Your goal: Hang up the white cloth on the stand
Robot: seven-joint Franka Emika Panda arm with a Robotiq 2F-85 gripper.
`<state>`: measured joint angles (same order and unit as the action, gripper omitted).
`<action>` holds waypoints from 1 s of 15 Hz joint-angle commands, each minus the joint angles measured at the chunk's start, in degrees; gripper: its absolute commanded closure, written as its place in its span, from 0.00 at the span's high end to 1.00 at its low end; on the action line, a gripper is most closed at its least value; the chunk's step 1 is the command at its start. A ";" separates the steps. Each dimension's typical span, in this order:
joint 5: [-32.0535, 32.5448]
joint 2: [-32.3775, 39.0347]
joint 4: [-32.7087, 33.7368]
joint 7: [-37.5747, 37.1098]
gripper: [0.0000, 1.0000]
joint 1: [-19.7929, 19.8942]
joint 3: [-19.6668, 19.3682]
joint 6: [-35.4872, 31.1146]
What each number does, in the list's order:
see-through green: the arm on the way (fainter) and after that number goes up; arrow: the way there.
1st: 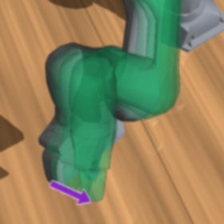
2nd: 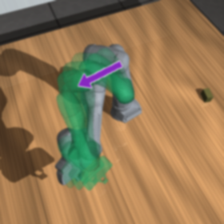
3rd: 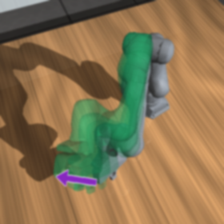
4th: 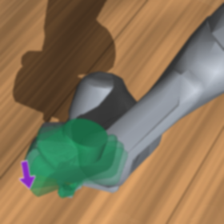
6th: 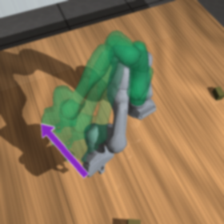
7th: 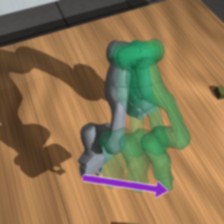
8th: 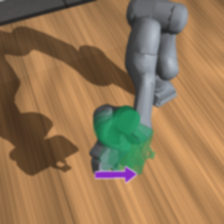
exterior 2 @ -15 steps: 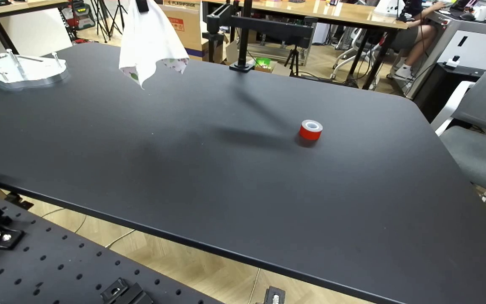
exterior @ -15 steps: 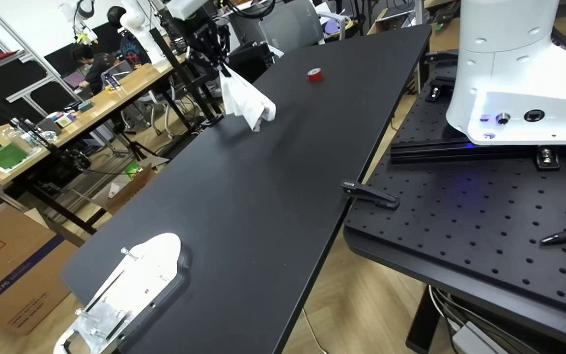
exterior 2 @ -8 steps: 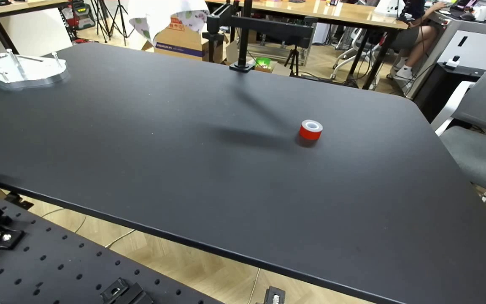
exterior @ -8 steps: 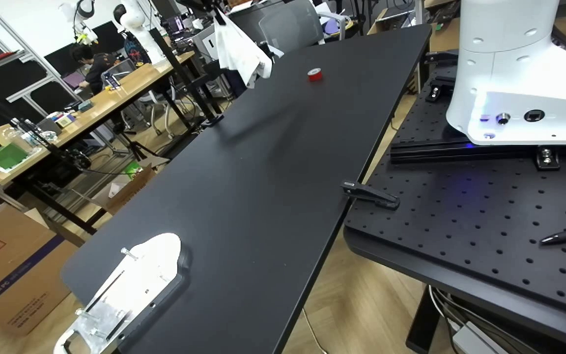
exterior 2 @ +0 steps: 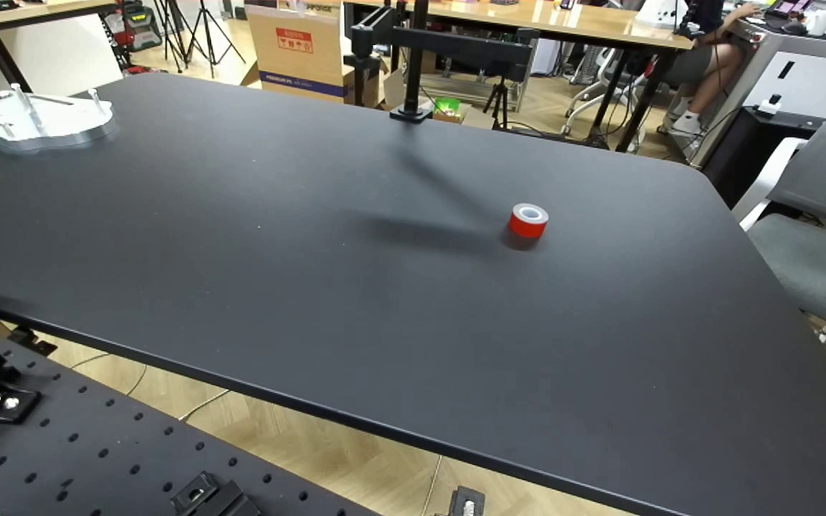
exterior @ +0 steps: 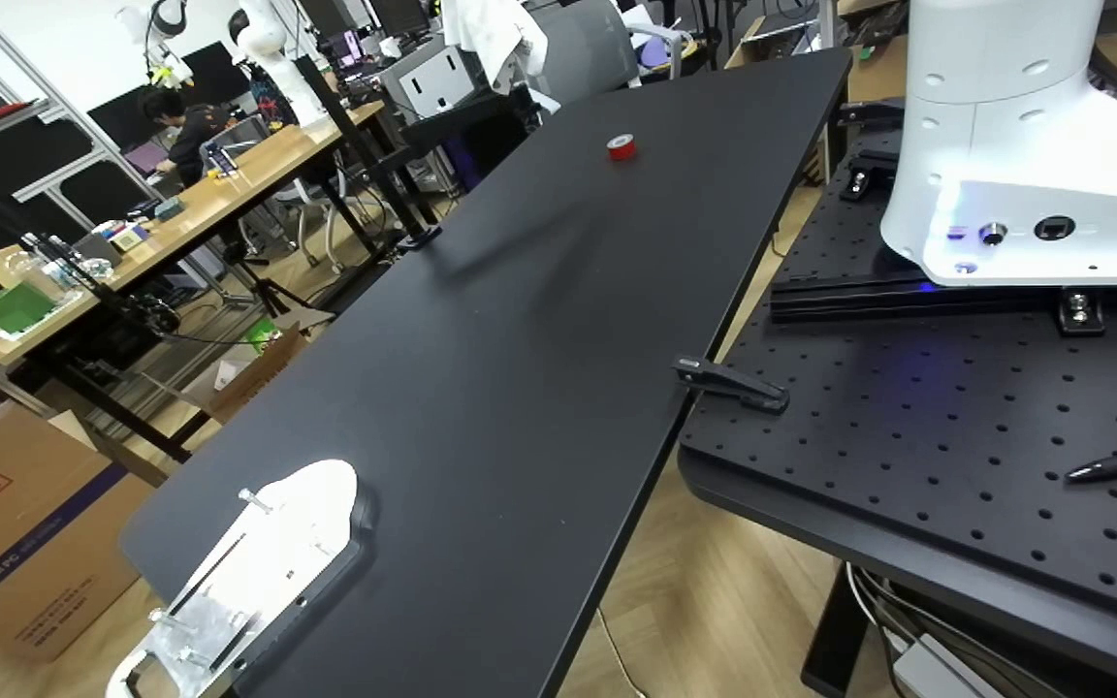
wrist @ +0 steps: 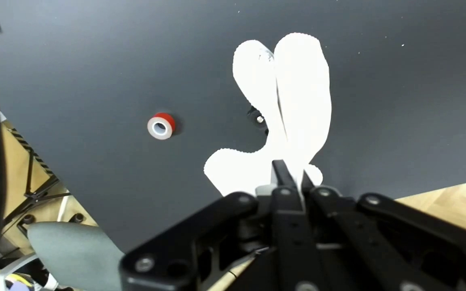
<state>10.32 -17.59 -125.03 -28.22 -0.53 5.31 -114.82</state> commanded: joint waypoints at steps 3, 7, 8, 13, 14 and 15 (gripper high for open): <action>-0.13 0.34 -1.56 -1.75 0.01 2.84 0.06 -1.24; -0.60 3.84 -1.78 -0.73 0.01 3.20 -0.40 -4.30; -0.76 4.84 -1.64 -0.56 0.01 3.20 -0.57 -4.95; -1.27 10.08 -0.58 0.53 0.01 3.00 -1.79 -7.29; -1.33 10.91 -0.43 0.63 0.01 2.93 -2.01 -7.57; -1.42 11.84 -0.22 0.81 0.01 2.81 -2.19 -7.78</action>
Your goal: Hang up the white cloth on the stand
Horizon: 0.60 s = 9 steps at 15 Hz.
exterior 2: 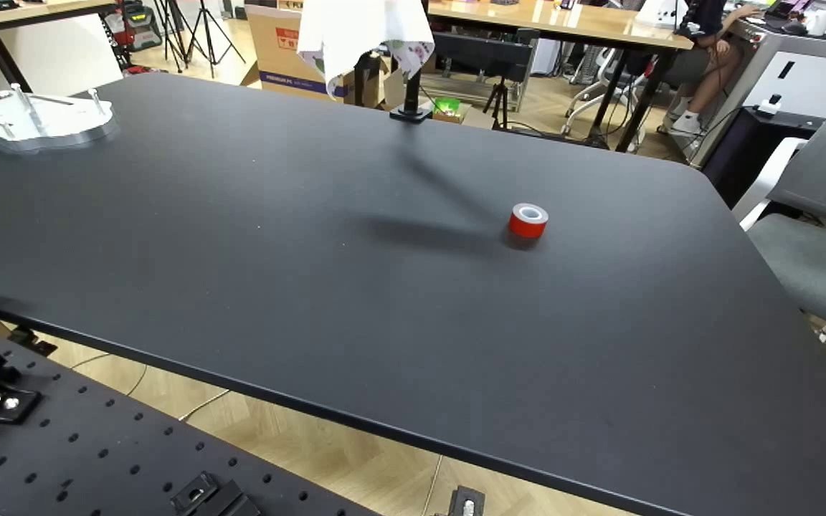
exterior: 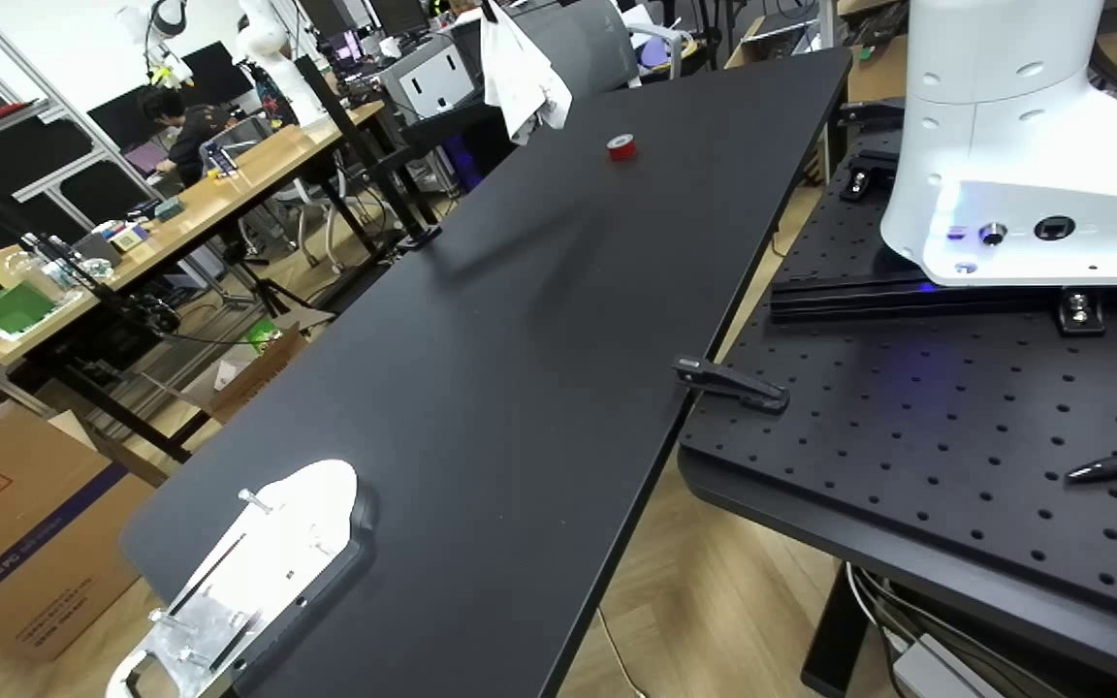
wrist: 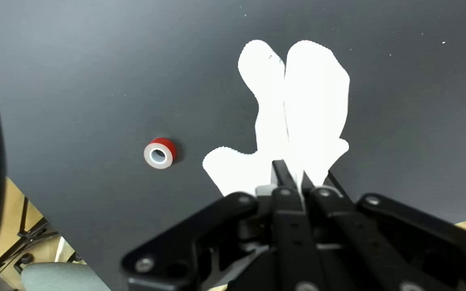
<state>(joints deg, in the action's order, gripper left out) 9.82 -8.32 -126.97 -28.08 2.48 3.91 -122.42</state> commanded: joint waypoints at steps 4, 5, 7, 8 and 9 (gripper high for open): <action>-1.47 5.60 2.55 1.52 0.01 -0.89 -0.93 -0.83; -1.88 6.18 2.70 1.99 0.01 -1.06 -0.96 -1.04; -2.12 7.39 3.33 2.60 0.01 -1.45 -0.96 -0.84; -2.15 7.98 3.69 2.83 0.01 -1.66 -0.94 -0.67; -2.40 8.52 4.02 3.21 0.01 -1.86 -0.96 -0.60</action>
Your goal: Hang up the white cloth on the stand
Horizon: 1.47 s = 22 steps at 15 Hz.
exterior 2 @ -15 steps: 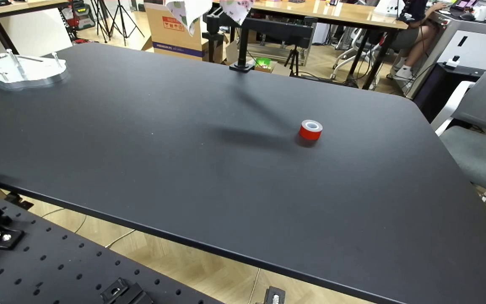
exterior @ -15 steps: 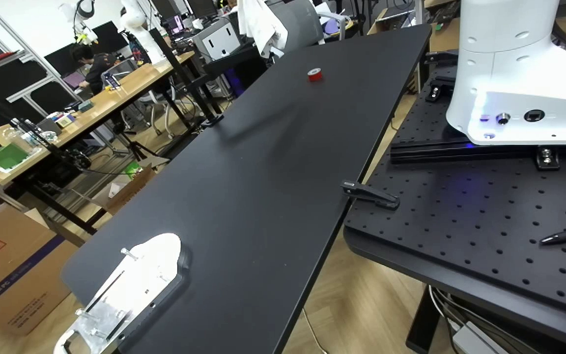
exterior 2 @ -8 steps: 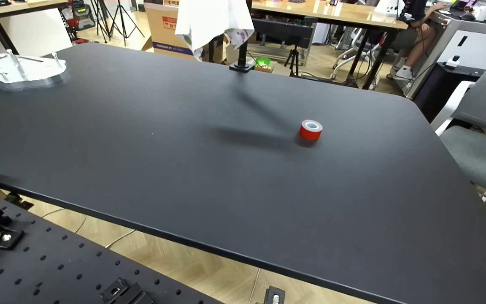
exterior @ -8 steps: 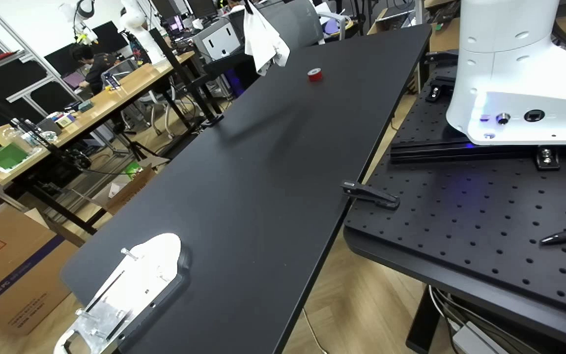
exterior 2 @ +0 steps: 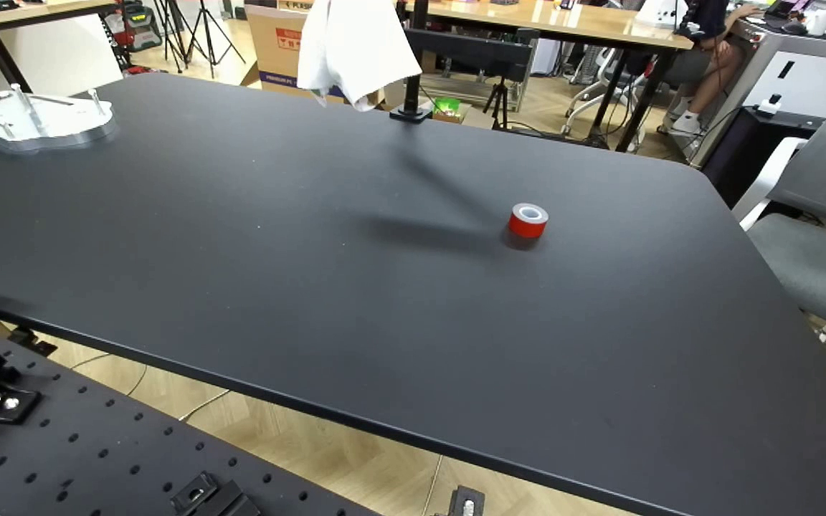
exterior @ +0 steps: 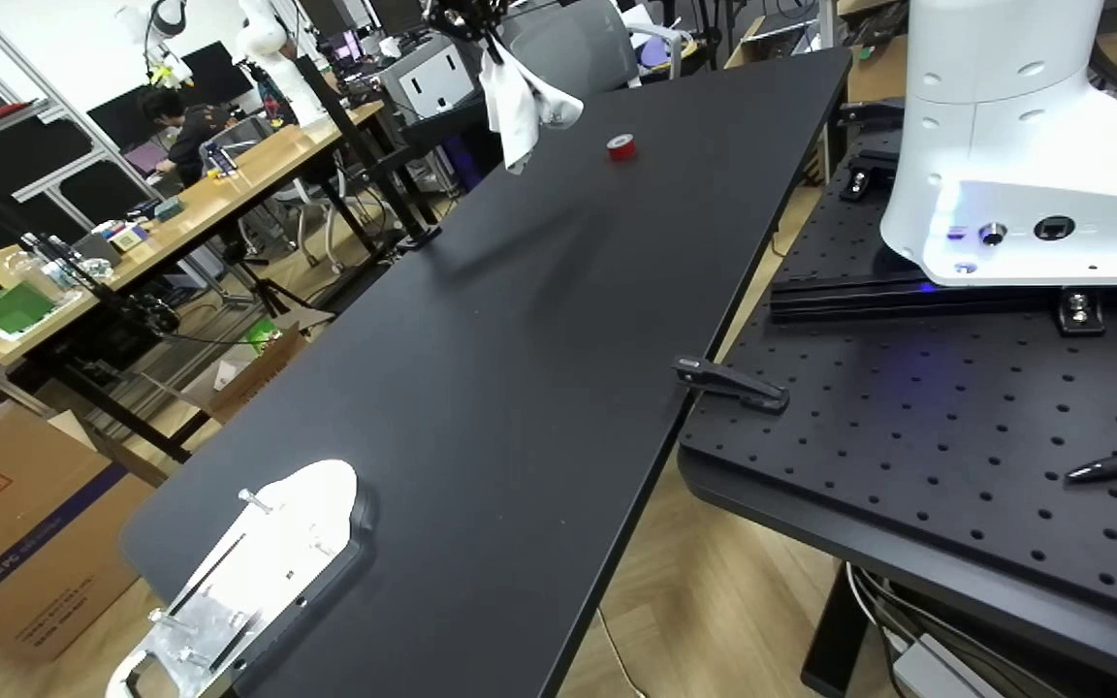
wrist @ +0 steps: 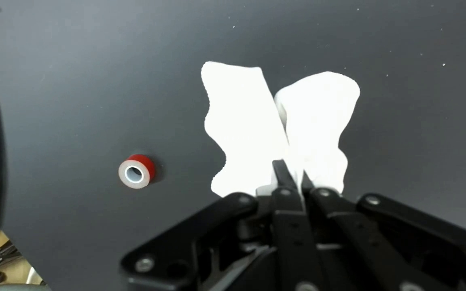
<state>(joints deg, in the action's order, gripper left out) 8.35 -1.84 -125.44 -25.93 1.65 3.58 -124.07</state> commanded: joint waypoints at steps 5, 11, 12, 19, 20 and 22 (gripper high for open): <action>-1.35 3.59 3.57 2.34 0.29 -1.83 -0.80 1.82; -0.88 2.43 3.87 2.23 0.68 -2.09 -0.92 2.20; -0.67 2.13 4.04 2.18 0.76 -2.11 -0.91 2.22; 3.52 -2.92 3.92 0.30 1.00 -3.52 0.58 2.39; 4.61 -3.95 3.68 -0.08 1.00 -3.82 1.05 2.26; 3.17 -2.51 3.72 1.64 1.00 -3.46 0.78 1.17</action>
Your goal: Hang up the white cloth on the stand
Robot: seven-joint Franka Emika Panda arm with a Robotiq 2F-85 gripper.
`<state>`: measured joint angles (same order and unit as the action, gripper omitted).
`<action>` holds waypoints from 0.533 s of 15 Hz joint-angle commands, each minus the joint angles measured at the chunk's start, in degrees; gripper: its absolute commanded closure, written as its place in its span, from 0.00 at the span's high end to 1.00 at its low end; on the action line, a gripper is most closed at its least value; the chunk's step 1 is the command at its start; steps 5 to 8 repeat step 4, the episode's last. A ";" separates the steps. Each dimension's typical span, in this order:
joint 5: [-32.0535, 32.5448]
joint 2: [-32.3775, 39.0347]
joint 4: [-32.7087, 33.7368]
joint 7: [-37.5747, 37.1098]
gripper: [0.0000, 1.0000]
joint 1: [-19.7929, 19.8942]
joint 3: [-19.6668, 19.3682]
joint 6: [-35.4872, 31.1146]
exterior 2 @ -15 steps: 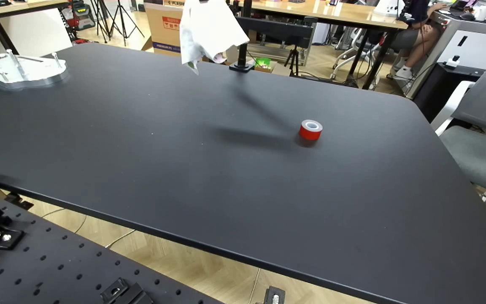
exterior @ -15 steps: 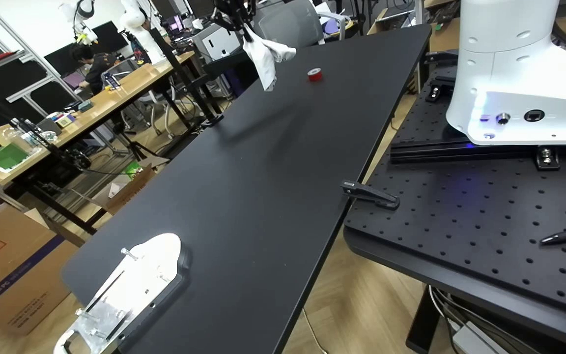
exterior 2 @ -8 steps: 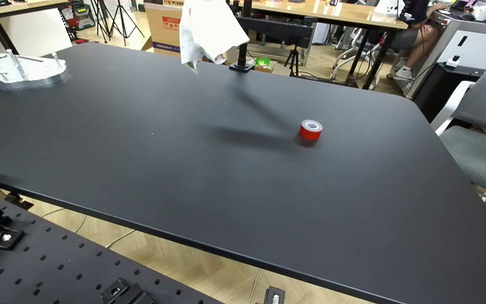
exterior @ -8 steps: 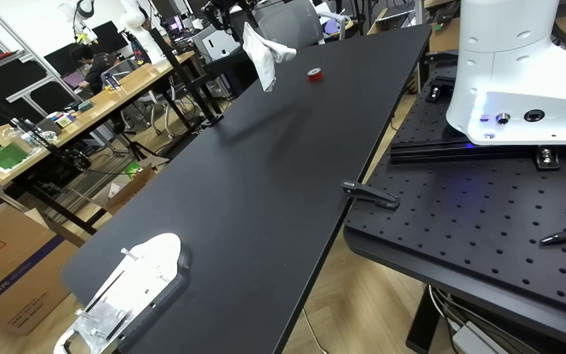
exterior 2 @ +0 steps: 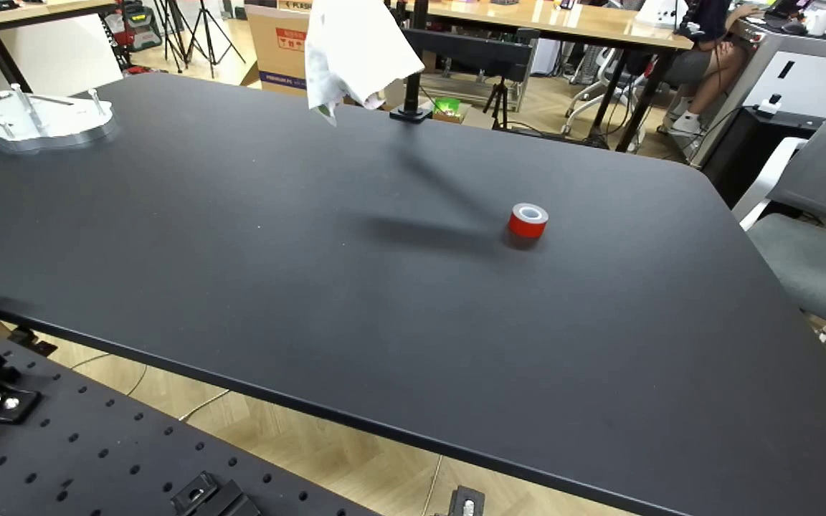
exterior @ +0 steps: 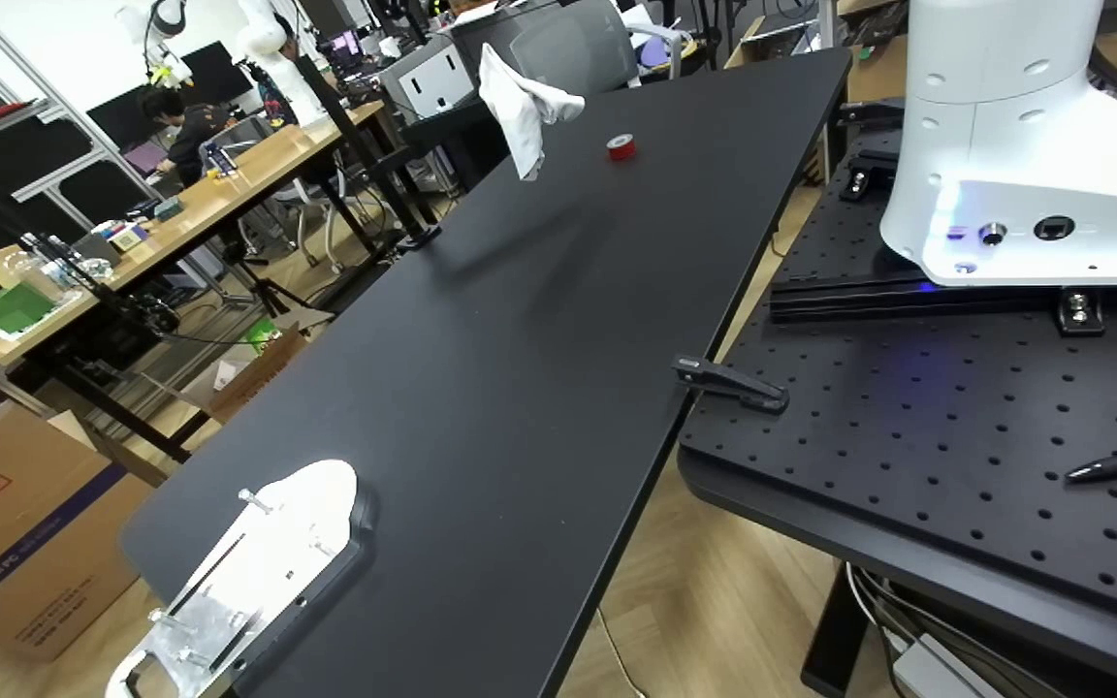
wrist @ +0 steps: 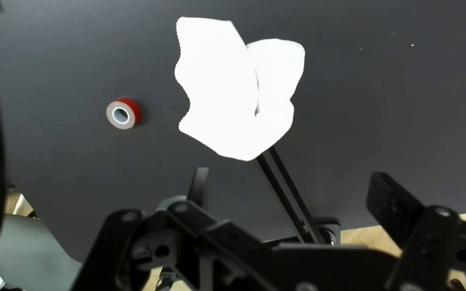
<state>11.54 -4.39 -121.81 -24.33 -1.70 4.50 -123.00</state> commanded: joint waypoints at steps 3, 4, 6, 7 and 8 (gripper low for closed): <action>0.43 -0.98 0.08 -0.12 1.00 -0.29 0.29 0.39; 0.57 -0.95 0.06 -0.12 1.00 -0.28 0.26 0.39; 0.57 -0.95 0.06 -0.12 1.00 -0.28 0.26 0.39; 0.57 -0.95 0.06 -0.12 1.00 -0.28 0.26 0.39; 0.57 -0.95 0.06 -0.12 1.00 -0.28 0.26 0.39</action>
